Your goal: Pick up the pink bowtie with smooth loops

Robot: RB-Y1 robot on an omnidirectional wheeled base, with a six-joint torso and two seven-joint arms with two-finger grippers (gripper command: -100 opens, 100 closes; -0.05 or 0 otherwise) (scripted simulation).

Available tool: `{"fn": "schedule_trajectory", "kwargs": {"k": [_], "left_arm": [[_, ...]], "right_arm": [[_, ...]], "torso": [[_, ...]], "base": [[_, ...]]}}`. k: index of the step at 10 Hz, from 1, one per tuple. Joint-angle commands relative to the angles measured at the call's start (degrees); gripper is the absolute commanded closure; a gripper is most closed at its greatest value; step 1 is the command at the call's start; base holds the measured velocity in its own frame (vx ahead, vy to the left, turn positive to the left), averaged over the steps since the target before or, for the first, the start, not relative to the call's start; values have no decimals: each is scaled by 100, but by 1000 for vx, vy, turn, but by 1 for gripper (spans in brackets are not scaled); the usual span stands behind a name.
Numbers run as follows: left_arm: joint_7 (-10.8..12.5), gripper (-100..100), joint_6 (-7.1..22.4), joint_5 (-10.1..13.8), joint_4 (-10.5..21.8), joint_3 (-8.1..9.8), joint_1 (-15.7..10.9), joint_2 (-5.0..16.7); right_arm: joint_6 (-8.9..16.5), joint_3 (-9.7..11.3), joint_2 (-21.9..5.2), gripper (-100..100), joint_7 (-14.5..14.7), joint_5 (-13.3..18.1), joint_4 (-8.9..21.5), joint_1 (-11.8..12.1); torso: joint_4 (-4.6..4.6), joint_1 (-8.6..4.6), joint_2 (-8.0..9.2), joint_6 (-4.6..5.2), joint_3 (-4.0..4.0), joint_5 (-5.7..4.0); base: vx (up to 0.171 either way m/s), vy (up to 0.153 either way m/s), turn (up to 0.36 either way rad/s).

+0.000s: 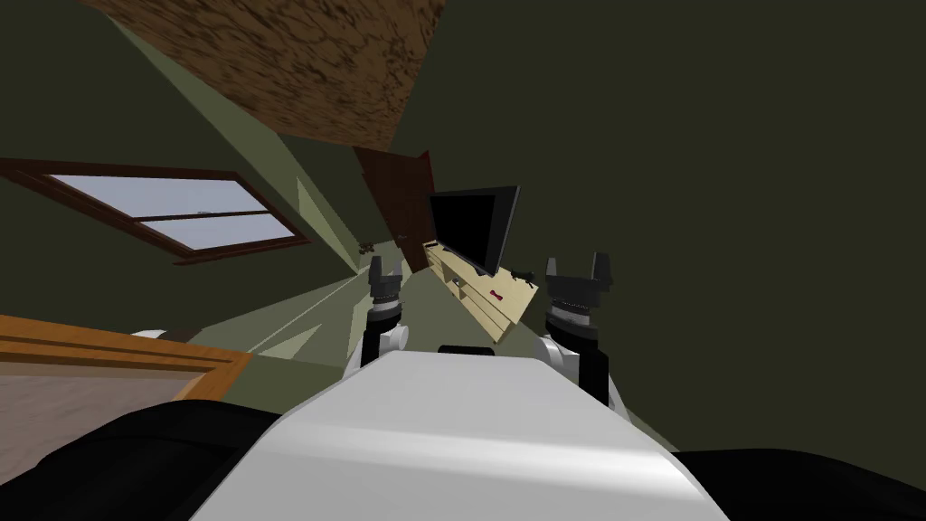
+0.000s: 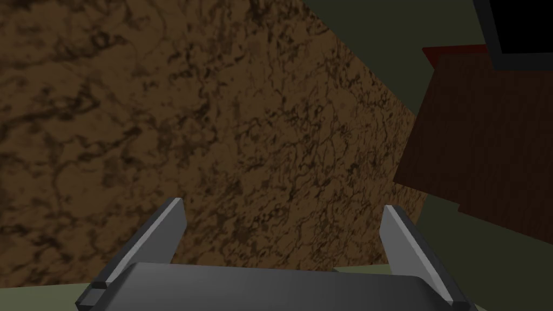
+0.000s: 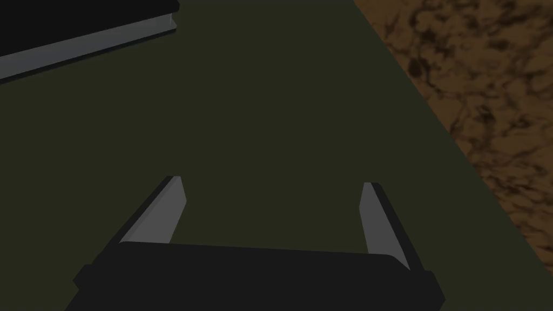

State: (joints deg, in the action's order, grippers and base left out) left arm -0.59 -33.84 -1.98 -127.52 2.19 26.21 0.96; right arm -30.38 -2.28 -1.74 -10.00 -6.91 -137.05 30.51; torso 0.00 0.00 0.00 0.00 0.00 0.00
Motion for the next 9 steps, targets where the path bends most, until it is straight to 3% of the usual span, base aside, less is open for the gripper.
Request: {"fn": "schedule_trajectory", "kwargs": {"k": [1, 4, 8, 9], "left_arm": [[0, 0, 0, 0, 0, 0, 0, 0], [0, 0, 0, 0, 0, 0, 0, 0], [0, 0, 0, 0, 0, 0, 0, 0], [0, 0, 0, 0, 0, 0, 0, 0]], "right_arm": [[123, 32, -202, -100, 159, -34, 70, -17], [421, 111, -475, -100, 545, -119, 225, -57], [1029, 272, -843, -100, 1266, -294, 521, -133], [1029, 272, -843, -100, 1339, -294, 521, -133]], "torso": [[0, 0, 0, 0, 0, 0], [-2, -5, -10, -1, -6, -1], [-3, -7, -14, -2, -8, -2], [-4, -9, -17, -1, -10, -2]], "base": [[9, -4, 59], [23, -11, 90], [32, -18, 118], [28, -16, 41]]}}
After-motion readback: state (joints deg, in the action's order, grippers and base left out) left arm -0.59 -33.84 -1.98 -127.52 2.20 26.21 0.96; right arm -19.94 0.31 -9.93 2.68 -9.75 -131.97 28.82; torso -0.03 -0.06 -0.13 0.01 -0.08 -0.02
